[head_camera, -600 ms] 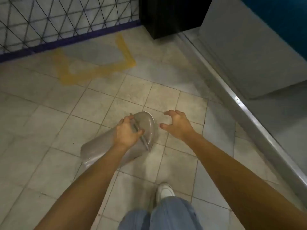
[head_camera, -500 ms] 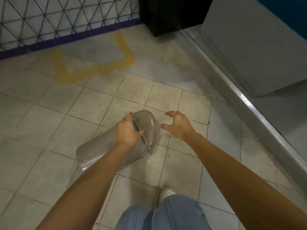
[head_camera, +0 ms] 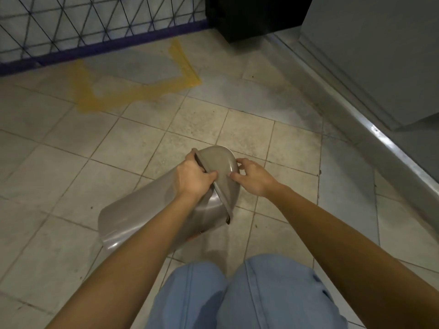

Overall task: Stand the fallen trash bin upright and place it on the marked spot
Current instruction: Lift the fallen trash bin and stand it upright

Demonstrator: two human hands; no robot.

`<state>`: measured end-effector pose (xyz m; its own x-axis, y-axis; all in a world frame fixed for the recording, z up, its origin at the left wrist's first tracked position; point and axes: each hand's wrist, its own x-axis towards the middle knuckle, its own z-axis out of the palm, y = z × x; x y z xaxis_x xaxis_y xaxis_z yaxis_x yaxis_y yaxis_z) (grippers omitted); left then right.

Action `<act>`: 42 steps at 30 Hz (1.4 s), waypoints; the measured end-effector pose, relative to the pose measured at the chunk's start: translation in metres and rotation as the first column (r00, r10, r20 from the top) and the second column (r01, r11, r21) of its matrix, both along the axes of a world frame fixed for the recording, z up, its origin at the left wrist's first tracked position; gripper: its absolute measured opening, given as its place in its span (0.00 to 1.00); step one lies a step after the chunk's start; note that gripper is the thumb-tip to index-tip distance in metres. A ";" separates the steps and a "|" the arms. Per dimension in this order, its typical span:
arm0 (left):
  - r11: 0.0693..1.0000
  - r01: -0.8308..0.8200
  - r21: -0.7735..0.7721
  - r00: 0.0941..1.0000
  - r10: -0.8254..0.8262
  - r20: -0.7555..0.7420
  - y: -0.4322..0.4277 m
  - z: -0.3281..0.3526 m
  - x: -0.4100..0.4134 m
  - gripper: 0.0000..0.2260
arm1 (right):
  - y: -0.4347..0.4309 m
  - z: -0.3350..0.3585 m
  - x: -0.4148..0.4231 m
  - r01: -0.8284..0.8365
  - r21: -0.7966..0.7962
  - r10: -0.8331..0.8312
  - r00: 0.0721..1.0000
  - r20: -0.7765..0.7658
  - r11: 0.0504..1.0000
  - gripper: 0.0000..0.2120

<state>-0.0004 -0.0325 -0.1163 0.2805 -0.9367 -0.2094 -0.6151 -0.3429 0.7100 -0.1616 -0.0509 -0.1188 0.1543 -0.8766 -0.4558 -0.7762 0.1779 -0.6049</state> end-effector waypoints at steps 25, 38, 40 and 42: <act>0.958 -0.268 0.102 0.761 0.276 -0.587 0.006 0.060 0.048 0.26 | 0.020 -0.029 -0.001 0.135 0.299 -0.133 0.991 -0.029 0.945 0.35; 0.961 -0.273 0.048 0.756 0.245 -0.606 0.014 0.073 0.074 0.25 | 0.031 -0.015 0.019 0.254 0.475 -0.407 0.878 0.252 0.842 0.15; 0.960 -0.276 0.037 0.761 0.242 -0.602 0.015 0.076 0.076 0.25 | 0.028 -0.007 0.017 0.236 0.451 -0.380 0.888 0.259 0.861 0.15; 0.959 -0.281 0.040 0.754 0.246 -0.609 0.015 0.080 0.078 0.25 | 0.025 0.002 0.015 0.205 0.436 -0.349 0.894 0.281 0.876 0.15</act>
<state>0.0778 -0.0171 -0.0365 0.3498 -0.8588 -0.3743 0.0546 -0.3802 0.9233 -0.1466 -0.0256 -0.1166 0.1397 -0.6707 -0.7285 -0.4160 0.6279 -0.6578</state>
